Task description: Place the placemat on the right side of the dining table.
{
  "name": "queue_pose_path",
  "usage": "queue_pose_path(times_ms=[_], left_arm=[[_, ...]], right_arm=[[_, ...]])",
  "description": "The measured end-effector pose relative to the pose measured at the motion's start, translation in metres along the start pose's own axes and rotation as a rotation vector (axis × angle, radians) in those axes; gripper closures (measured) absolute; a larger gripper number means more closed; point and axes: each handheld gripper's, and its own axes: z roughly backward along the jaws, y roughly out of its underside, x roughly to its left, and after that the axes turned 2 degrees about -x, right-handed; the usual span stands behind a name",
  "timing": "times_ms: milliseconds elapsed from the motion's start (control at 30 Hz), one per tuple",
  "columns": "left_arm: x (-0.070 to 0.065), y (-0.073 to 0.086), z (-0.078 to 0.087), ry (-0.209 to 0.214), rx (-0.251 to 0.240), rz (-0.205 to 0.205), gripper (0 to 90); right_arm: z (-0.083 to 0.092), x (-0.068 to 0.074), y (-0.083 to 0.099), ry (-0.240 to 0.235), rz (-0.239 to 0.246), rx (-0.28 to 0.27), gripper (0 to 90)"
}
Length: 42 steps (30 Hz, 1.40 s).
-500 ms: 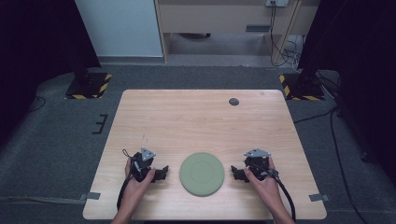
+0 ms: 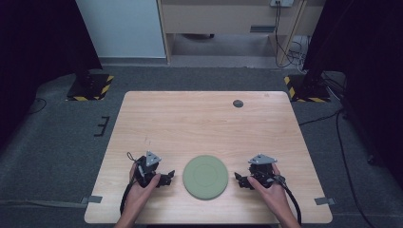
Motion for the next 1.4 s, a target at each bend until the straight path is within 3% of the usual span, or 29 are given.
queue_pose_path(times_ms=[100, 300, 500, 1067, 1400], left_arm=[[-0.007, 0.001, -0.001, 0.032, 0.01, -0.019, 2.9], [-0.01, 0.001, 0.0, 0.051, 0.013, -0.015, 3.0], [-0.023, 0.0, -0.004, 0.078, 0.026, -0.05, 3.0], [-0.03, 0.0, -0.009, 0.072, 0.033, -0.057, 3.1], [-0.031, -0.004, -0.012, 0.048, 0.018, -0.047, 2.5]], right_arm=[[0.0, 0.003, 0.001, -0.011, 0.01, 0.006, 8.0], [-0.001, 0.006, 0.001, -0.031, 0.024, 0.004, 8.5], [-0.003, 0.012, 0.002, -0.047, 0.037, 0.011, 8.5], [-0.009, 0.02, -0.001, -0.05, 0.037, 0.002, 8.9], [-0.012, 0.019, -0.004, -0.014, 0.029, -0.005, 8.6]])
